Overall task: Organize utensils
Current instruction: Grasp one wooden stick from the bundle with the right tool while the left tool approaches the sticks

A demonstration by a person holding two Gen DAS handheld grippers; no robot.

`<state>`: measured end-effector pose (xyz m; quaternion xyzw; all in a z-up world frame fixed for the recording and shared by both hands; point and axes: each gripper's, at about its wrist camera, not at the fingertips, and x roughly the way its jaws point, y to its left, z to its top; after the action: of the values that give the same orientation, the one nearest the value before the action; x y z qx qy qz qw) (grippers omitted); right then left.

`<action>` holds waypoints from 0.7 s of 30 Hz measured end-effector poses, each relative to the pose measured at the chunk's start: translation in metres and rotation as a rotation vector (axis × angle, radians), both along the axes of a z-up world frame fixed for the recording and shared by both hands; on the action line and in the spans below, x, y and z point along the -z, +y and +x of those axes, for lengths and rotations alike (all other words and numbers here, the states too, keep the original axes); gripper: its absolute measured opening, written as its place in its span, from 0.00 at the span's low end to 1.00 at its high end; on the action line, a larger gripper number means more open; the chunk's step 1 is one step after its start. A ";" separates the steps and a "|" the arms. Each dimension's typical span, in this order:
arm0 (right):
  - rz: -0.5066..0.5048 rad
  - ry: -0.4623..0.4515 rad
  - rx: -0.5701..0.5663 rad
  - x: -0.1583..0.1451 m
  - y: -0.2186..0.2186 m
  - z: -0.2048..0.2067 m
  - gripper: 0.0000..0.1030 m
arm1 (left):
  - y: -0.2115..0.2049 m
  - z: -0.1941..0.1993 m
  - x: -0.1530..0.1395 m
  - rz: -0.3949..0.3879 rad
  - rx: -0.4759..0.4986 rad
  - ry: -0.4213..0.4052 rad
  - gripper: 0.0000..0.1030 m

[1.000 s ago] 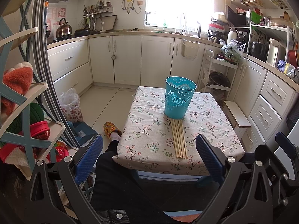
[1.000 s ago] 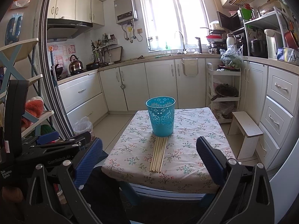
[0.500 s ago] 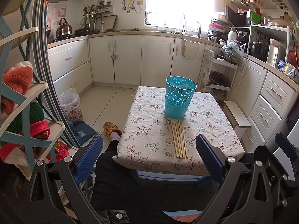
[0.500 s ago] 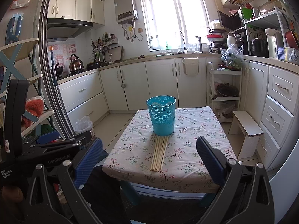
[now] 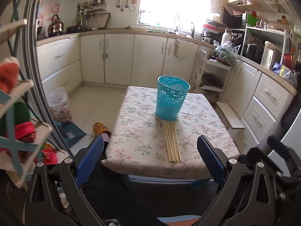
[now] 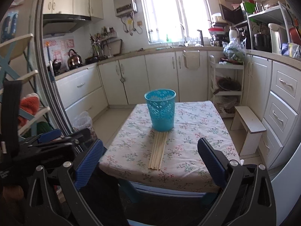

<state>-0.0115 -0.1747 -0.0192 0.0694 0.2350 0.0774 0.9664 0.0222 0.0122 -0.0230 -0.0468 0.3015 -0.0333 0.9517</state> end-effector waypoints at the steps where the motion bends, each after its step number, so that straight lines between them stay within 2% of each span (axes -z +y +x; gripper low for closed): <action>1: -0.007 0.030 0.008 0.006 -0.002 0.014 0.93 | 0.000 0.006 0.003 0.006 -0.008 0.012 0.93; 3: 0.008 0.109 0.002 0.022 -0.006 0.045 0.93 | 0.001 0.020 0.012 0.017 -0.015 0.037 0.93; 4: 0.013 0.203 0.000 0.037 -0.009 0.055 0.93 | 0.001 0.030 0.018 0.020 -0.021 0.057 0.93; 5: 0.019 0.243 0.000 0.048 -0.012 0.071 0.93 | 0.001 0.037 0.023 0.022 -0.025 0.073 0.93; 6: 0.018 0.283 -0.006 0.057 -0.015 0.084 0.90 | 0.001 0.045 0.029 0.021 -0.029 0.092 0.93; 7: 0.006 0.329 -0.011 0.070 -0.016 0.102 0.86 | 0.002 0.051 0.033 0.019 -0.032 0.106 0.93; 8: -0.002 0.371 -0.018 0.081 -0.015 0.118 0.73 | 0.003 0.059 0.039 0.014 -0.036 0.123 0.93; 9: -0.005 0.411 -0.024 0.092 -0.016 0.134 0.65 | 0.004 0.068 0.043 0.009 -0.039 0.139 0.93; 10: -0.010 0.435 -0.024 0.101 -0.017 0.146 0.63 | 0.005 0.076 0.050 0.003 -0.045 0.158 0.93; 12: -0.018 0.472 -0.026 0.119 -0.016 0.177 0.48 | 0.009 0.090 0.059 -0.004 -0.054 0.187 0.93; 15: -0.009 0.495 -0.034 0.139 -0.011 0.214 0.35 | 0.011 0.110 0.077 -0.012 -0.065 0.233 0.93; 19: 0.007 0.497 -0.051 0.158 -0.002 0.252 0.27 | 0.014 0.128 0.094 -0.024 -0.072 0.282 0.93; 21: -0.022 0.506 -0.040 0.166 -0.003 0.269 0.24 | 0.012 0.137 0.103 -0.028 -0.072 0.304 0.93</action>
<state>0.2571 -0.1772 -0.1854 0.0716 0.4714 0.0740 0.8759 0.1587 0.0247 -0.1257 -0.0756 0.4396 0.0041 0.8950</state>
